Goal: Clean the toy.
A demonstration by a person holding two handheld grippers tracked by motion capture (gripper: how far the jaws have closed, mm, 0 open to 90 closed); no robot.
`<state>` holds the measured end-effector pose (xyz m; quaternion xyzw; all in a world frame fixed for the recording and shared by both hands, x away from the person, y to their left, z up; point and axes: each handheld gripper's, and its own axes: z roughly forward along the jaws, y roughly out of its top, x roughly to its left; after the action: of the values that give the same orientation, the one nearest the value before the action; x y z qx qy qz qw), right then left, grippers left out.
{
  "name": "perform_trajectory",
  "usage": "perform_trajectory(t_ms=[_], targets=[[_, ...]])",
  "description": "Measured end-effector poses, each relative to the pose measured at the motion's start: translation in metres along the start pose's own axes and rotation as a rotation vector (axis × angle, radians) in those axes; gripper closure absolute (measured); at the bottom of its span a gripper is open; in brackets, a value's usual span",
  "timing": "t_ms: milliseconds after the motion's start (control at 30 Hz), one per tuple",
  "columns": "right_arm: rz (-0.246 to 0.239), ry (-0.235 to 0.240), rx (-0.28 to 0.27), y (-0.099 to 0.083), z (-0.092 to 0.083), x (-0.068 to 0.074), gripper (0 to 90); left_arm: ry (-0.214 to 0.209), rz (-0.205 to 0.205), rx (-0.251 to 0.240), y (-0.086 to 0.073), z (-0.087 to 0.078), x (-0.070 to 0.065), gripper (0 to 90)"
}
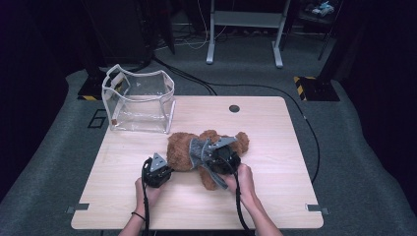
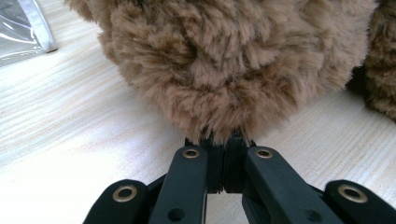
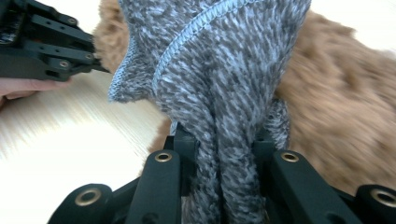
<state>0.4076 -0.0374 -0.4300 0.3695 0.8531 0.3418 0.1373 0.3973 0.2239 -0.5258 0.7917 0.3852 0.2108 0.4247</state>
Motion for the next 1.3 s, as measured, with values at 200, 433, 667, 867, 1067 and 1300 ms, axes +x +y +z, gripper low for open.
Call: perform_trajectory(t_ms=[200,433,667,867,1067,1300], targets=[[0.046,-0.031,-0.002,-0.011,-0.013,-0.015,72.8,0.000,0.002,0.000,0.000,0.000,0.000,89.0],[0.144,-0.056,0.006,-0.029,-0.028,-0.039,72.6,-0.004,0.003,0.007,0.000,0.000,0.000,89.0],[0.197,-0.123,0.052,-0.047,-0.031,-0.055,72.4,-0.003,0.012,0.010,0.000,0.000,0.000,89.0],[0.268,-0.112,0.065,-0.062,-0.025,-0.077,72.3,-0.003,0.014,0.011,0.001,0.000,0.000,89.0],[0.318,-0.122,0.089,-0.070,-0.022,-0.091,72.1,0.002,0.013,0.004,0.000,0.000,0.000,88.9],[0.342,-0.128,0.100,-0.074,-0.011,-0.103,72.0,0.004,0.014,0.007,0.000,0.001,-0.001,88.9]])
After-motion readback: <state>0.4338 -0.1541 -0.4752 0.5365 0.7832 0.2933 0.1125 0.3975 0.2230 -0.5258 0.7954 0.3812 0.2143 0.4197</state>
